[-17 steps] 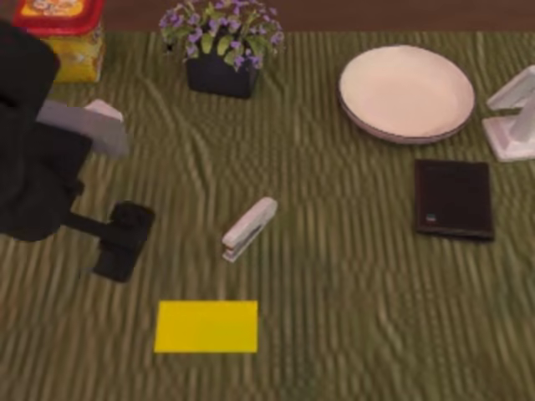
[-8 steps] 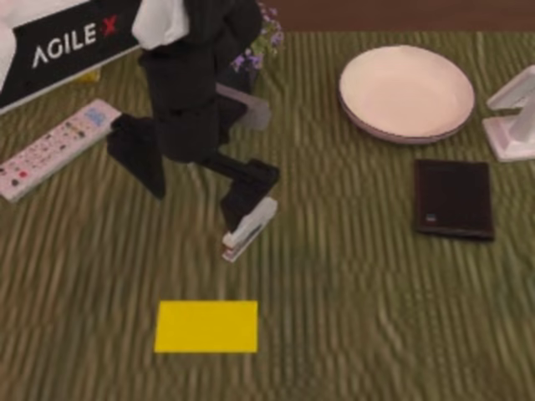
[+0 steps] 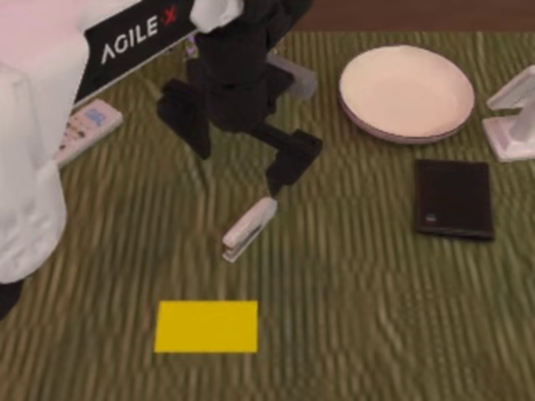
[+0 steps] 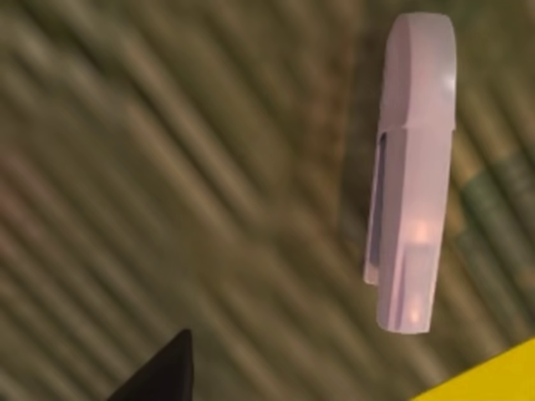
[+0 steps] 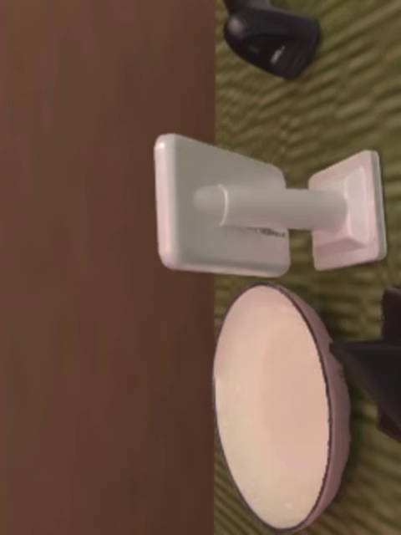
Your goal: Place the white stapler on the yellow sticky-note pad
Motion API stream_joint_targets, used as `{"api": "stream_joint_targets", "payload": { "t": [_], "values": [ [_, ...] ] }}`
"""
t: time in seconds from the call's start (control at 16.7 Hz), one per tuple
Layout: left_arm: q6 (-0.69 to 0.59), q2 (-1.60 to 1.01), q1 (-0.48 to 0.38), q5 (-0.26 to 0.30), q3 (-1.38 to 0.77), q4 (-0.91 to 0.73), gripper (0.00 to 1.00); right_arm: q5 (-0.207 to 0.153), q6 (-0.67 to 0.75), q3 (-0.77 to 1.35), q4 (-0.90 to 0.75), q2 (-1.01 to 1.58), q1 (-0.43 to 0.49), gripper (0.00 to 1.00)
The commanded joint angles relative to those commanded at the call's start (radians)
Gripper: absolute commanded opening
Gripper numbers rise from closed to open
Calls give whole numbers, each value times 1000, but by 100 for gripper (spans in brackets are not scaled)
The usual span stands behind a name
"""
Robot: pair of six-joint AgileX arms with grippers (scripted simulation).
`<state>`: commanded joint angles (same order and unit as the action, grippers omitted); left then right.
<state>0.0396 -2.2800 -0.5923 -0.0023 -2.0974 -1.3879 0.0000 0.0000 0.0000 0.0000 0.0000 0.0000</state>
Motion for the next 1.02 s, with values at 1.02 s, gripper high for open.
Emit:
{"api": "stream_joint_targets", "payload": {
  "t": [1.02],
  "values": [
    [4, -57, 3, 1, 302, 360, 100, 0, 0, 0, 0, 0, 0, 100]
  ]
}}
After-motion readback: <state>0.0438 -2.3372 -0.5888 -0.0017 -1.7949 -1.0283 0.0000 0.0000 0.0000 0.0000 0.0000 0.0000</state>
